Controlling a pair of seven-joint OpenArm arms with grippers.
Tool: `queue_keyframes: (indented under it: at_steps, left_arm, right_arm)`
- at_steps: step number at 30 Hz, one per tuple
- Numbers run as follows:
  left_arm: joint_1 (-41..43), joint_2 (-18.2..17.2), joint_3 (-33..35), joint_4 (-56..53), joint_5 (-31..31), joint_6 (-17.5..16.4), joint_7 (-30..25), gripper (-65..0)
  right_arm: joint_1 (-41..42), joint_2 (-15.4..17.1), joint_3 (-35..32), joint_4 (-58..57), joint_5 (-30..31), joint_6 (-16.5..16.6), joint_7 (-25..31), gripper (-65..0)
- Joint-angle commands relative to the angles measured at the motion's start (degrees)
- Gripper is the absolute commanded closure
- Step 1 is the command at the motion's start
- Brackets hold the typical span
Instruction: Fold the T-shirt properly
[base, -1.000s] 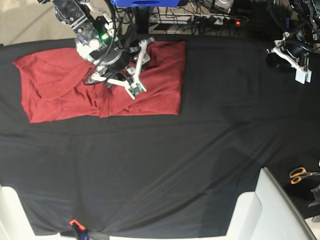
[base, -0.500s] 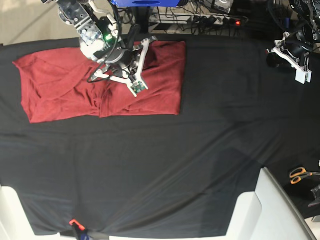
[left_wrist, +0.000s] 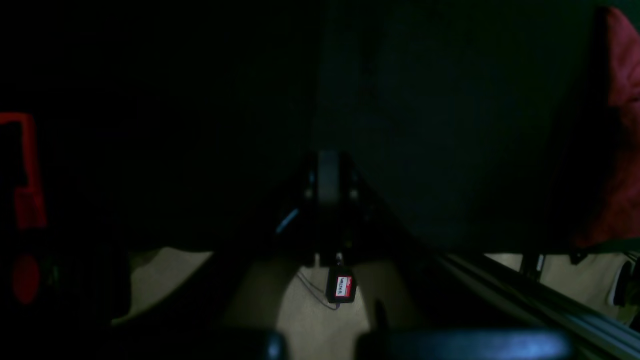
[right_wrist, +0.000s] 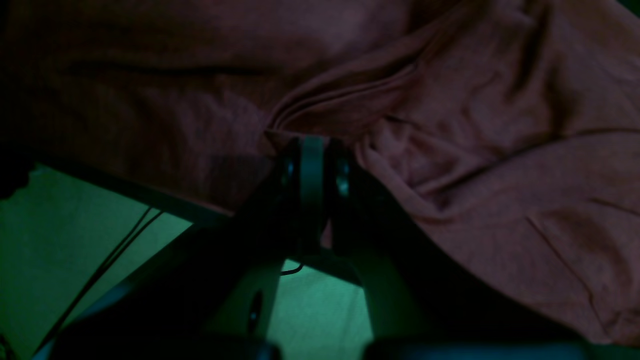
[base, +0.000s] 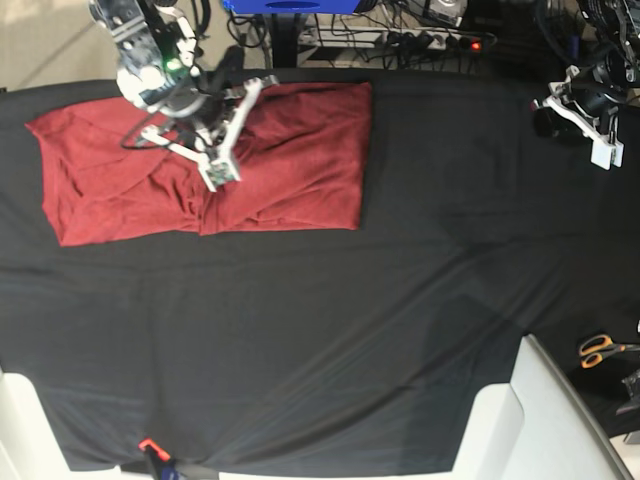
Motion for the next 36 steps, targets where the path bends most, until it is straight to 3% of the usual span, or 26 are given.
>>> queue_keyframes:
  at_steps: [1, 15, 23, 36]
  left_arm:
    - [0.14, -1.03, -0.46, 0.72, -0.87, -0.24, -0.82, 0.0]
    - [0.14, -1.03, -0.46, 0.72, -0.87, -0.24, -0.82, 0.0]
    - [0.14, -1.03, -0.28, 0.72, -0.87, -0.24, -0.82, 0.0]
    - [0.14, -1.03, -0.19, 0.72, -0.87, -0.24, -0.82, 0.0]
  right_arm:
    - [-0.35, -0.03, 0.83, 2.0, -0.23, 0.12, 1.17, -0.6]
    - [-0.97, -0.03, 2.59, 1.38, -0.32, -0.06, 1.35, -0.6]
    - [-0.88, -0.47, 7.6, -1.96, -0.23, -0.06, 1.35, -0.9]
    - [-1.85, -2.4, 7.08, -2.22, -0.23, -0.06, 1.35, -0.8]
